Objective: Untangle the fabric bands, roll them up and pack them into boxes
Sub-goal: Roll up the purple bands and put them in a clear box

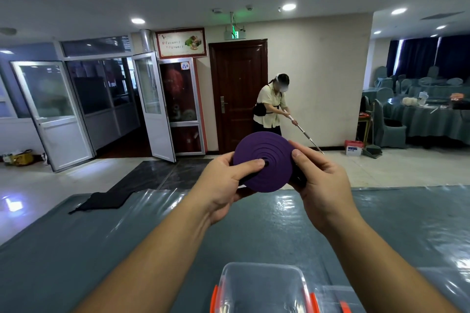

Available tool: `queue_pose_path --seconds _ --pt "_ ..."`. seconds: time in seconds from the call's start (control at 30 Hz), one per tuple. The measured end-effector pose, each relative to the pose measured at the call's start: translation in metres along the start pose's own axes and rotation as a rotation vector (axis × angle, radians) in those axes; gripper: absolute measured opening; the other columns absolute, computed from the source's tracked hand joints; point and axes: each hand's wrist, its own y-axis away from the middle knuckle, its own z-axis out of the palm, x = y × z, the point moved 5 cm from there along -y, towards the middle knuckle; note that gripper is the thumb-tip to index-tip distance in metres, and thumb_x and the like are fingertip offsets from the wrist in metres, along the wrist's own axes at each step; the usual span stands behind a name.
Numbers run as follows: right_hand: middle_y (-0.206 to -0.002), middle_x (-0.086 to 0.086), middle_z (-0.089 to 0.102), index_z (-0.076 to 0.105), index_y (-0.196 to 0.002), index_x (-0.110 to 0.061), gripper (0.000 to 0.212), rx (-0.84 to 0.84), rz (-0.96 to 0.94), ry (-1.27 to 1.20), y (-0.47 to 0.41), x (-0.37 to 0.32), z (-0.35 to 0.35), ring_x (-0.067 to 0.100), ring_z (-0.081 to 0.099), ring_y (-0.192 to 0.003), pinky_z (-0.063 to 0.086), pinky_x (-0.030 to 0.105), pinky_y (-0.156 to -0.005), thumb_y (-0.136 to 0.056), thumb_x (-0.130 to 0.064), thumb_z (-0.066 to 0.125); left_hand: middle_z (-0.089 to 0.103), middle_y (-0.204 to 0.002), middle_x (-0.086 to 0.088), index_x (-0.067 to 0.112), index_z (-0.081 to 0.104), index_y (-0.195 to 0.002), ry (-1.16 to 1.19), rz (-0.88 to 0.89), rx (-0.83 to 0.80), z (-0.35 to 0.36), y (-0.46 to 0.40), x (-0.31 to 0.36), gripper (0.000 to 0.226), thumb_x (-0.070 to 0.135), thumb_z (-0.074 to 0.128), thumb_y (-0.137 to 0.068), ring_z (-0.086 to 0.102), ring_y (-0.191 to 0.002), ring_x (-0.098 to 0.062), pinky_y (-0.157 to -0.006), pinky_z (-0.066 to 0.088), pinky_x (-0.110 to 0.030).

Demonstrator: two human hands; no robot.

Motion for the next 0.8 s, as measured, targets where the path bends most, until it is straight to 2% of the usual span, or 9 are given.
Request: queue_pose_path --seconds 0.13,0.3,0.47,0.53,0.67,0.73,0.8 --pt "-0.107 0.008 0.079 0.072 -0.119 -0.012 0.024 -0.02 -0.004 0.043 0.002 0.001 -0.005 0.027 0.076 -0.101 0.063 0.042 -0.087 -0.1 -0.008 0.059 0.079 -0.11 -0.009 0.015 0.067 -0.125 -0.102 0.059 -0.035 -0.007 0.0 0.014 0.041 0.007 0.078 -0.087 0.077 -0.1 -0.029 -0.086 0.061 -0.045" --pt "-0.096 0.011 0.078 0.07 -0.104 -0.011 0.01 0.043 -0.02 -0.052 0.0 0.004 -0.008 0.03 0.075 -0.094 0.064 0.035 -0.074 -0.098 -0.008 0.063 0.079 -0.113 -0.007 0.016 0.066 -0.127 0.016 0.09 0.028 0.0 0.003 0.002 0.039 0.006 0.074 -0.09 0.076 -0.102 -0.027 -0.091 0.06 -0.049" --pt "-0.121 0.008 0.075 0.066 -0.133 -0.016 0.044 -0.015 0.023 -0.068 0.008 0.015 -0.007 0.025 0.074 -0.109 0.059 0.039 -0.088 -0.089 -0.014 0.069 0.078 -0.116 -0.008 0.017 0.065 -0.132 0.196 0.097 0.143 0.007 0.004 -0.014 0.045 0.008 0.075 -0.09 0.076 -0.103 -0.026 -0.076 0.062 -0.038" --pt "-0.125 0.009 0.073 0.064 -0.136 -0.016 0.049 -0.024 0.029 -0.063 0.008 0.018 -0.011 0.026 0.074 -0.11 0.059 0.039 -0.09 -0.088 -0.011 0.07 0.078 -0.116 -0.007 0.017 0.065 -0.133 0.197 0.084 0.145 0.011 0.005 -0.021 0.044 0.008 0.075 -0.09 0.076 -0.104 -0.026 -0.078 0.063 -0.04" --pt "-0.121 0.011 0.074 0.069 -0.129 -0.014 0.046 -0.053 0.069 -0.014 0.006 0.02 -0.028 0.027 0.075 -0.107 0.061 0.035 -0.084 -0.084 -0.008 0.072 0.079 -0.108 -0.003 0.026 0.058 -0.136 0.025 0.059 0.081 0.011 0.007 -0.024 0.055 0.005 0.077 -0.089 0.078 -0.098 -0.026 -0.088 0.063 -0.052" --pt "-0.116 0.009 0.077 0.072 -0.12 -0.018 0.034 -0.11 0.099 0.042 0.006 0.021 -0.035 0.025 0.076 -0.103 0.061 0.031 -0.08 -0.09 -0.003 0.067 0.079 -0.109 -0.004 0.037 0.055 -0.137 -0.127 0.064 -0.022 0.01 0.008 -0.019 0.067 -0.001 0.077 -0.086 0.077 -0.099 -0.028 -0.088 0.062 -0.052" --pt "-0.116 0.009 0.077 0.071 -0.122 -0.017 0.034 -0.161 0.143 0.091 0.006 0.024 -0.041 0.025 0.076 -0.103 0.061 0.031 -0.08 -0.093 -0.001 0.065 0.078 -0.114 -0.005 0.036 0.059 -0.135 -0.206 0.044 -0.114 0.011 0.009 -0.018 0.066 -0.005 0.076 -0.086 0.076 -0.103 -0.03 -0.089 0.062 -0.053"
